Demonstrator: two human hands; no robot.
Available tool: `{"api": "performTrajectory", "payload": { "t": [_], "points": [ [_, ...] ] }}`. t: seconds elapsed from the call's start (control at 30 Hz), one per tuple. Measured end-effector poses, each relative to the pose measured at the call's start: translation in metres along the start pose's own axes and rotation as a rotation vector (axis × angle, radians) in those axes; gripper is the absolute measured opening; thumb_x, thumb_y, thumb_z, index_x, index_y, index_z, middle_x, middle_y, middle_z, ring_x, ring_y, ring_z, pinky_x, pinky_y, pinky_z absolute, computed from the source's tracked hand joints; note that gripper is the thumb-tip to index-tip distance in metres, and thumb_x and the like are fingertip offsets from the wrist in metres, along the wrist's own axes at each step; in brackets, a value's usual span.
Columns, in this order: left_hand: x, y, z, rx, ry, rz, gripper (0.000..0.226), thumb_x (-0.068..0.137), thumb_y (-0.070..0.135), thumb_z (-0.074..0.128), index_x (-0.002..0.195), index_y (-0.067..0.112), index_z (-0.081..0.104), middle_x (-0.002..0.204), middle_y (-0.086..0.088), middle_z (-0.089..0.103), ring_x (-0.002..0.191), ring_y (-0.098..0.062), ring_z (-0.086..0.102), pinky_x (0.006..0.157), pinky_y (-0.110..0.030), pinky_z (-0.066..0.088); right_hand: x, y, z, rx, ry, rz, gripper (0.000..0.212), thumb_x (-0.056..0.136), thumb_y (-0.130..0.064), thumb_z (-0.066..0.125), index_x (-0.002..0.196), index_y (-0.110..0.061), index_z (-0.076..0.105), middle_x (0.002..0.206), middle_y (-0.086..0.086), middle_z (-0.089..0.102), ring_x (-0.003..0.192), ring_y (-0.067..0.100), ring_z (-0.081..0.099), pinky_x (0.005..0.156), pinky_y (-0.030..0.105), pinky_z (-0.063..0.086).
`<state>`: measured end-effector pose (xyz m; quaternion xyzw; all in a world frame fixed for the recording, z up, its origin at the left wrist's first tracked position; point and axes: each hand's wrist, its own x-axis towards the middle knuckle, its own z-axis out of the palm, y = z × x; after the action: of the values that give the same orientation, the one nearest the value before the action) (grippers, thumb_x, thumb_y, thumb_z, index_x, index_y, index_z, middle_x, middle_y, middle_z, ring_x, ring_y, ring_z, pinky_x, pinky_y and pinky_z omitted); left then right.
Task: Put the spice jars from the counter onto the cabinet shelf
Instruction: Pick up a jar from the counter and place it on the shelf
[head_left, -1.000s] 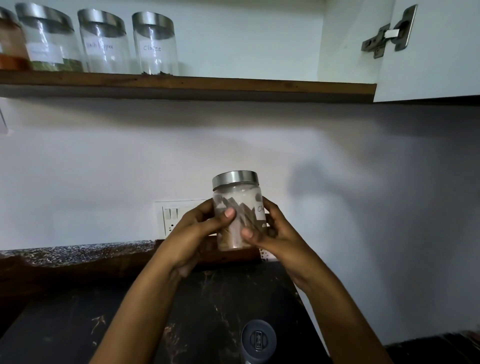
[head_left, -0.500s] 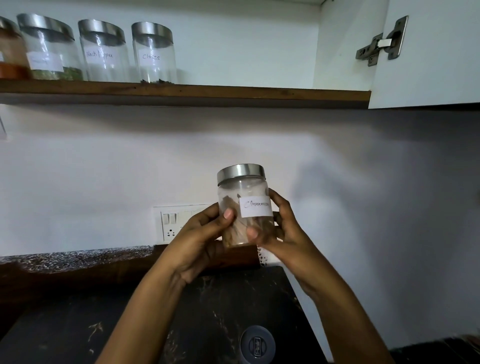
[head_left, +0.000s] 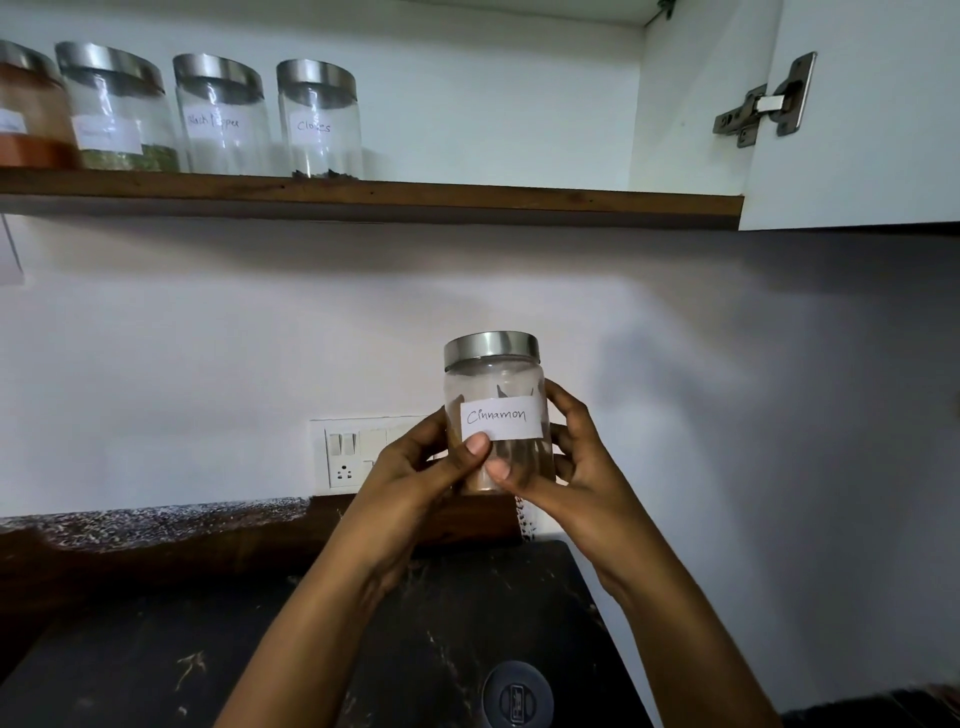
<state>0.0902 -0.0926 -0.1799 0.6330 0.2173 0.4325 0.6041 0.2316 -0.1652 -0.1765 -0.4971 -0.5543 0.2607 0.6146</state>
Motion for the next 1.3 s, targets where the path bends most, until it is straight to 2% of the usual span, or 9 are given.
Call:
{"api": "performTrajectory", "payload": {
  "t": [0.17,0.27,0.4,0.7,0.8,1.07,1.13,1.23,1.3],
  "points": [
    [-0.003,0.007,-0.002,-0.065,0.01,0.042,0.039,0.077,0.027,0.065,0.114,0.015,0.065,0.111,-0.006,0.072,0.106,-0.022,0.067,0.096,-0.035,0.051,0.005,-0.008,-0.012,0.084,-0.058,0.01,0.066,0.062,-0.043,0.071,0.123,-0.047,0.045,0.119,-0.014,0.06,0.105,0.003,0.062,0.079,0.017,0.054],
    [-0.002,0.015,-0.001,-0.041,0.039,0.106,0.046,0.071,0.028,0.064,0.116,0.023,0.061,0.108,-0.001,0.073,0.104,-0.017,0.068,0.09,-0.028,0.053,0.01,-0.015,-0.012,0.064,-0.067,-0.002,0.063,0.061,-0.041,0.072,0.12,-0.04,0.051,0.119,-0.012,0.063,0.109,0.005,0.06,0.08,0.018,0.054],
    [0.002,0.037,-0.002,0.028,0.036,0.193,0.058,0.07,0.03,0.063,0.126,0.019,0.054,0.108,0.0,0.073,0.103,-0.013,0.068,0.089,-0.024,0.054,0.023,-0.035,-0.012,0.027,-0.034,-0.052,0.073,0.055,-0.047,0.076,0.123,-0.034,0.054,0.12,-0.011,0.064,0.114,0.01,0.059,0.097,0.036,0.05],
    [0.037,0.136,-0.014,0.188,0.023,0.484,0.058,0.07,0.025,0.067,0.127,0.016,0.057,0.115,-0.001,0.07,0.106,-0.012,0.066,0.082,-0.015,0.052,0.079,-0.13,-0.014,-0.033,-0.098,-0.283,0.055,0.061,-0.031,0.074,0.113,-0.028,0.061,0.108,-0.008,0.071,0.102,0.004,0.066,0.085,0.019,0.052],
    [0.061,0.176,-0.013,0.261,0.06,0.532,0.057,0.069,0.031,0.07,0.124,0.019,0.06,0.114,0.001,0.07,0.092,-0.006,0.068,0.076,-0.013,0.052,0.112,-0.164,-0.015,-0.018,-0.128,-0.301,0.044,0.073,-0.02,0.072,0.115,-0.021,0.06,0.109,-0.003,0.071,0.1,0.01,0.068,0.084,0.021,0.054],
    [0.127,0.227,-0.027,0.469,0.126,0.374,0.031,0.089,0.016,0.062,0.12,0.013,0.057,0.107,0.001,0.067,0.079,0.001,0.064,0.053,-0.01,0.047,0.208,-0.186,-0.004,-0.055,-0.14,-0.192,0.04,0.078,-0.01,0.072,0.114,-0.009,0.055,0.115,0.008,0.065,0.11,0.023,0.062,0.099,0.036,0.048],
    [0.145,0.229,-0.034,0.497,0.14,0.288,0.035,0.089,0.012,0.062,0.122,0.006,0.055,0.111,-0.006,0.066,0.086,-0.009,0.063,0.061,-0.018,0.048,0.227,-0.184,-0.001,-0.094,-0.145,-0.138,0.045,0.078,-0.006,0.072,0.119,-0.004,0.054,0.114,0.009,0.064,0.113,0.025,0.06,0.1,0.036,0.046],
    [0.168,0.226,-0.044,0.568,0.176,0.171,0.04,0.086,0.01,0.065,0.125,0.007,0.055,0.117,-0.008,0.065,0.105,-0.019,0.061,0.089,-0.032,0.049,0.248,-0.176,0.006,-0.189,-0.136,-0.068,0.05,0.076,-0.002,0.073,0.121,-0.001,0.052,0.111,0.009,0.062,0.107,0.023,0.058,0.097,0.035,0.046],
    [0.178,0.222,-0.047,0.589,0.205,0.104,0.035,0.085,0.008,0.066,0.119,0.006,0.059,0.111,-0.007,0.067,0.101,-0.018,0.061,0.09,-0.032,0.048,0.26,-0.169,0.011,-0.236,-0.128,-0.019,0.047,0.075,-0.002,0.074,0.117,-0.003,0.053,0.111,0.01,0.062,0.111,0.024,0.058,0.1,0.036,0.046]
  ]
}}
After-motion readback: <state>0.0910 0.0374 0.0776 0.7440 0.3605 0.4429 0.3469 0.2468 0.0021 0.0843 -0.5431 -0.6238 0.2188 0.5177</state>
